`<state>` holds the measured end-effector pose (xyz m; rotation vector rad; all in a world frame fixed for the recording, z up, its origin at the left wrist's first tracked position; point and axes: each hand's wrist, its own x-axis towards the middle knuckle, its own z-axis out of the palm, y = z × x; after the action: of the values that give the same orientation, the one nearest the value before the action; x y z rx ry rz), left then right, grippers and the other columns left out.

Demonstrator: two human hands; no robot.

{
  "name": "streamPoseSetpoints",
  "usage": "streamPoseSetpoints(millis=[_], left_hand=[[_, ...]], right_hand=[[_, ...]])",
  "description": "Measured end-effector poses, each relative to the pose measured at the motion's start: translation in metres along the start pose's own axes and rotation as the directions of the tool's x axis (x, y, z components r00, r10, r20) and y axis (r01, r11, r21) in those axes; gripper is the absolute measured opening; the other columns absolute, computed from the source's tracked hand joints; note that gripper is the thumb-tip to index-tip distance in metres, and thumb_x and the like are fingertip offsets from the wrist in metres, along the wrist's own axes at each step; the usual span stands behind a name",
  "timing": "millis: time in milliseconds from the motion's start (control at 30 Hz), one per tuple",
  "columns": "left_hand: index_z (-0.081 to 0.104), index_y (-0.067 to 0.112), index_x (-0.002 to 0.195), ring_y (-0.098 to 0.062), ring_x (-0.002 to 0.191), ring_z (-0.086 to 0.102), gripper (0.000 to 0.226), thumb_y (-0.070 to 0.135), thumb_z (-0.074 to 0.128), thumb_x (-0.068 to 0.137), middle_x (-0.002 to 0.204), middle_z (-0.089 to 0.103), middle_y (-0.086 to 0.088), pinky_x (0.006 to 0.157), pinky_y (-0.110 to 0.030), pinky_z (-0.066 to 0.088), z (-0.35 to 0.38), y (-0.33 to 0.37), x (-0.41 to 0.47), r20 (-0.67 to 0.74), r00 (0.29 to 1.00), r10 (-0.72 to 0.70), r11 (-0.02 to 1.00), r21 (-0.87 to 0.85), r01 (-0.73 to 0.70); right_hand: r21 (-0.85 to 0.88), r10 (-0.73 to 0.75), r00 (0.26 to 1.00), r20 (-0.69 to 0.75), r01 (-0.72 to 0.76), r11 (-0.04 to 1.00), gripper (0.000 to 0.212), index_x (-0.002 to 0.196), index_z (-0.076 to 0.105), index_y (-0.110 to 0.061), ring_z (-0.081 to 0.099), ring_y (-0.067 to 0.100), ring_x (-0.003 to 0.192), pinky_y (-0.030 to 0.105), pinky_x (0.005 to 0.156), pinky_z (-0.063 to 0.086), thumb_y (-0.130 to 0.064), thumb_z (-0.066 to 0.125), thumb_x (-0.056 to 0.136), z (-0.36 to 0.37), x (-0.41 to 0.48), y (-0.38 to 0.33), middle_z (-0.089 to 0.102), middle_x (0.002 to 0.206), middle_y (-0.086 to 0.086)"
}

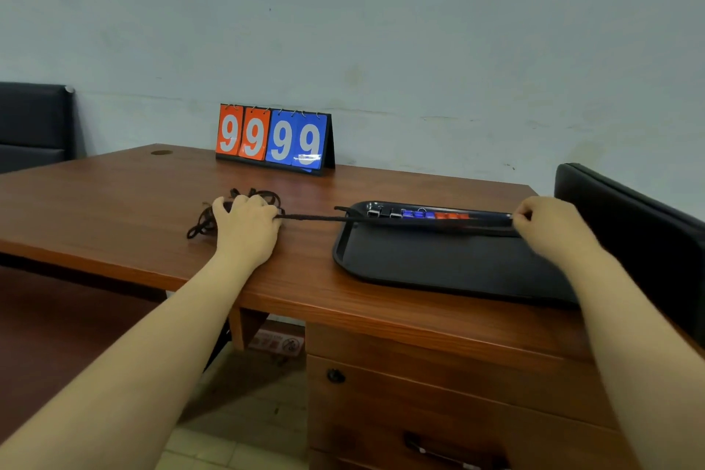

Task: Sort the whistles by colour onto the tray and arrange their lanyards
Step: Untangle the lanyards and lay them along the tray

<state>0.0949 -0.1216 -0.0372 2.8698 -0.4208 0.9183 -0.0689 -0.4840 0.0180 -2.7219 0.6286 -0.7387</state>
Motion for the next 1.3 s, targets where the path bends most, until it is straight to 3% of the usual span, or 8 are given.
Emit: streamPoseSetpoints(millis=[300, 433, 667, 833, 933, 1033, 1200, 1300], left_hand=[[0.053, 0.017, 0.069, -0.020, 0.063, 0.051, 0.028, 0.027, 0.047, 0.095, 0.064, 0.052, 0.004, 0.081, -0.041, 0.034, -0.012, 0.004, -0.005, -0.218, 0.973, 0.078, 0.969, -0.211, -0.125], [0.042, 0.021, 0.063, -0.014, 0.052, 0.042, 0.033, 0.034, 0.035, 0.092, 0.057, 0.040, 0.008, 0.060, -0.031, 0.031, -0.012, 0.003, -0.007, -0.225, 0.944, 0.244, 0.899, -0.313, -0.307], [0.059, 0.018, 0.093, -0.008, 0.067, 0.051, 0.036, 0.046, 0.037, 0.088, 0.076, 0.053, 0.011, 0.073, -0.035, 0.045, -0.015, 0.007, -0.005, -0.142, 0.927, 0.348, 0.892, -0.255, -0.374], [0.058, 0.027, 0.112, -0.011, 0.092, 0.057, 0.027, 0.041, 0.040, 0.098, 0.095, 0.063, 0.012, 0.099, -0.040, 0.033, -0.018, 0.032, -0.009, 0.144, 0.945, 0.293, 0.865, -0.462, -0.198], [0.061, 0.028, 0.093, -0.012, 0.089, 0.060, 0.014, 0.032, 0.048, 0.096, 0.090, 0.064, 0.011, 0.086, -0.034, 0.046, -0.015, 0.039, -0.009, 0.230, 0.906, 0.356, 0.852, -0.477, -0.214], [0.061, 0.024, 0.091, -0.015, 0.082, 0.059, 0.014, 0.024, 0.049, 0.097, 0.082, 0.061, 0.008, 0.071, -0.021, 0.043, -0.017, 0.045, -0.003, 0.184, 0.938, 0.292, 0.810, -0.569, -0.141], [0.060, 0.013, 0.123, -0.015, 0.100, 0.054, 0.031, 0.014, 0.040, 0.099, 0.106, 0.062, -0.004, 0.091, -0.028, 0.040, -0.016, 0.062, 0.023, 0.174, 0.984, 0.026, 0.722, -0.684, 0.102], [0.061, 0.015, 0.116, -0.020, 0.102, 0.060, 0.025, 0.012, 0.047, 0.096, 0.097, 0.065, 0.001, 0.096, -0.039, 0.046, -0.003, 0.078, 0.032, 0.271, 0.940, -0.207, 0.515, -0.787, 0.341]], right_hand=[[0.501, 0.196, 0.977, -0.084, -0.128, 0.856, 0.016, 0.090, 0.067, -0.009, 0.065, 0.025, 0.071, 0.038, 0.074, 0.054, -0.015, 0.053, 0.095, 0.009, -0.003, 0.051, 0.065, 0.074, 0.007], [0.522, 0.274, 0.957, -0.096, -0.186, 0.832, 0.017, 0.092, 0.068, -0.007, 0.065, 0.020, 0.062, 0.038, 0.073, 0.055, -0.016, 0.054, 0.093, 0.011, -0.002, 0.057, 0.064, 0.070, 0.007], [0.393, 0.183, 0.979, -0.093, -0.133, 0.910, 0.008, 0.092, 0.064, -0.015, 0.064, 0.017, 0.062, 0.032, 0.068, 0.052, -0.016, 0.056, 0.092, 0.010, -0.007, 0.052, 0.063, 0.077, 0.003], [0.301, 0.169, 0.980, -0.107, -0.130, 0.945, 0.004, 0.091, 0.061, -0.015, 0.063, 0.025, 0.074, 0.029, 0.067, 0.046, -0.015, 0.058, 0.090, 0.010, -0.006, 0.052, 0.062, 0.076, 0.004], [0.308, 0.178, 0.981, -0.082, -0.145, 0.940, 0.007, 0.086, 0.065, -0.013, 0.064, 0.021, 0.063, 0.031, 0.069, 0.048, -0.015, 0.060, 0.090, 0.009, -0.006, 0.051, 0.063, 0.069, 0.005], [0.480, 0.283, 0.956, -0.074, -0.215, 0.851, 0.009, 0.089, 0.067, -0.011, 0.067, 0.019, 0.064, 0.028, 0.062, 0.052, -0.014, 0.059, 0.092, 0.011, -0.005, 0.052, 0.067, 0.074, 0.008], [0.662, 0.486, 0.867, 0.112, -0.430, 0.614, 0.017, 0.094, 0.065, -0.005, 0.061, 0.021, 0.063, 0.028, 0.057, 0.048, -0.009, 0.049, 0.092, 0.003, 0.018, 0.052, 0.064, 0.075, 0.011], [0.435, 0.417, 0.907, 0.064, -0.402, 0.806, 0.014, 0.082, 0.061, -0.004, 0.050, 0.019, 0.056, 0.026, 0.050, 0.039, -0.010, 0.050, 0.090, -0.005, 0.033, 0.050, 0.058, 0.071, 0.012]])
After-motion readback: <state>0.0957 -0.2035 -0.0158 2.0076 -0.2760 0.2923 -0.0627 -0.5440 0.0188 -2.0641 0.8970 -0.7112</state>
